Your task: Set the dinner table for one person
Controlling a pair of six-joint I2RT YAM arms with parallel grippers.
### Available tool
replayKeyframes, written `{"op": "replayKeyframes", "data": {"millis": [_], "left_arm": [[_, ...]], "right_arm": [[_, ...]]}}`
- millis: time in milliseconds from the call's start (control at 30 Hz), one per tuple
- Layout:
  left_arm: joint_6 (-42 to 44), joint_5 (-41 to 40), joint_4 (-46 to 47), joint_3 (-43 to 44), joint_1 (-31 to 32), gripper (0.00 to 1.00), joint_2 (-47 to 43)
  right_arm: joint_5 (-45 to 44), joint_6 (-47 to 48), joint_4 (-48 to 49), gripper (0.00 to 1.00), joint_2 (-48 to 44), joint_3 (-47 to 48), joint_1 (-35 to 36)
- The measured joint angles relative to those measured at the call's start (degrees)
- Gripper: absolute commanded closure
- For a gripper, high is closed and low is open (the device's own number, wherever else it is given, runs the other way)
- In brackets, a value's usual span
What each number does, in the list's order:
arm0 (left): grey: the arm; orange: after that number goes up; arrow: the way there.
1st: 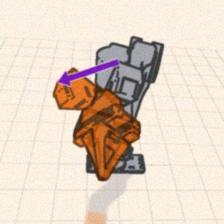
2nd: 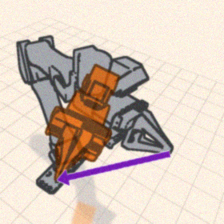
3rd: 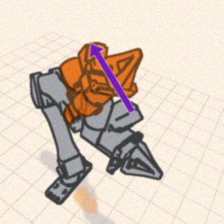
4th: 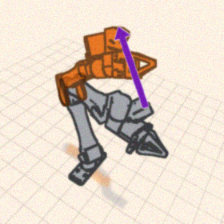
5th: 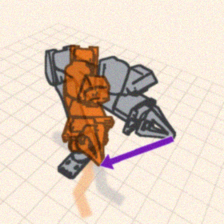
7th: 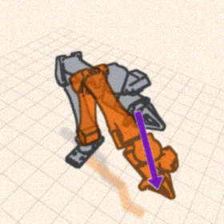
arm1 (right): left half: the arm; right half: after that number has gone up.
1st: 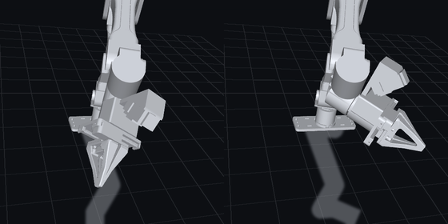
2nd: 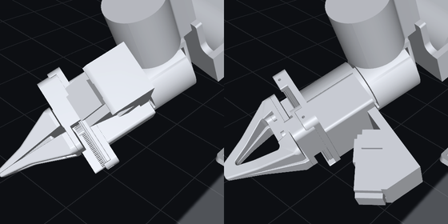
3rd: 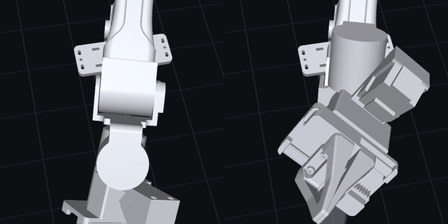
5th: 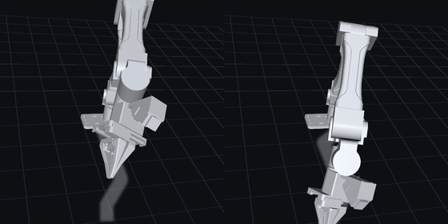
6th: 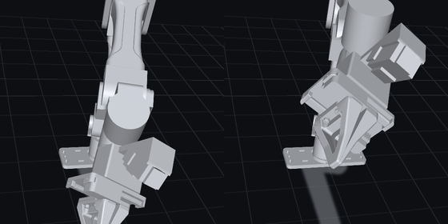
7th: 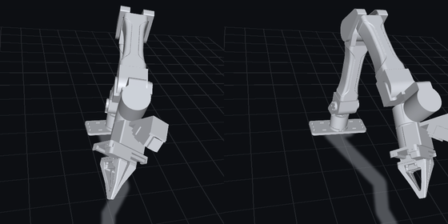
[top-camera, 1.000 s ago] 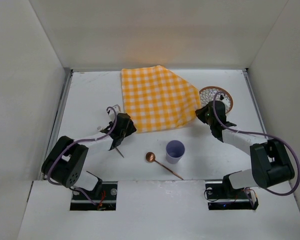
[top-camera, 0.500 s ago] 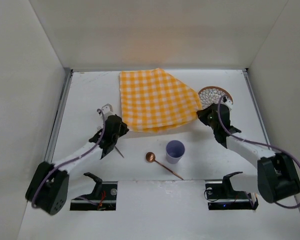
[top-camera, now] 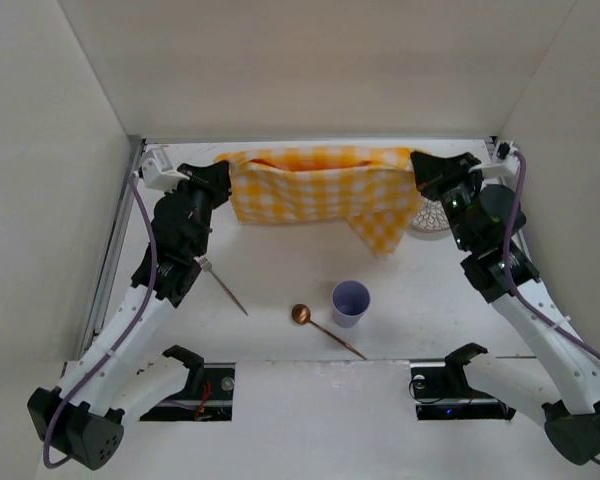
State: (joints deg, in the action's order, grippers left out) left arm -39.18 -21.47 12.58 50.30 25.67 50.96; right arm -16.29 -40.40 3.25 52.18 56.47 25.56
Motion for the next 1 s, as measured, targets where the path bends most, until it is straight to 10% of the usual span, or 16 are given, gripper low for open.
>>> {"op": "replayKeyframes", "data": {"millis": [267,633,767,1000], "left_arm": [[-1.6,4.7,1.8,16.9,-10.5,0.95,20.1],[-5.2,16.6,-10.4,64.2,-21.1,0.95,51.1],[-5.7,18.4,-6.3,52.6,-21.2,0.94,42.3],[-6.4,16.9,9.8,5.7,-17.7,0.93,17.2]], "right_arm": [[7.0,1.2,-0.8,0.94,24.8,23.1,-7.8],[19.0,0.0,-18.1,0.93,59.6,78.2,-12.7],[20.8,1.3,-15.2,0.93,51.0,69.6,-12.6],[21.5,0.4,3.4,0.92,30.4,19.2,-12.7]]}}
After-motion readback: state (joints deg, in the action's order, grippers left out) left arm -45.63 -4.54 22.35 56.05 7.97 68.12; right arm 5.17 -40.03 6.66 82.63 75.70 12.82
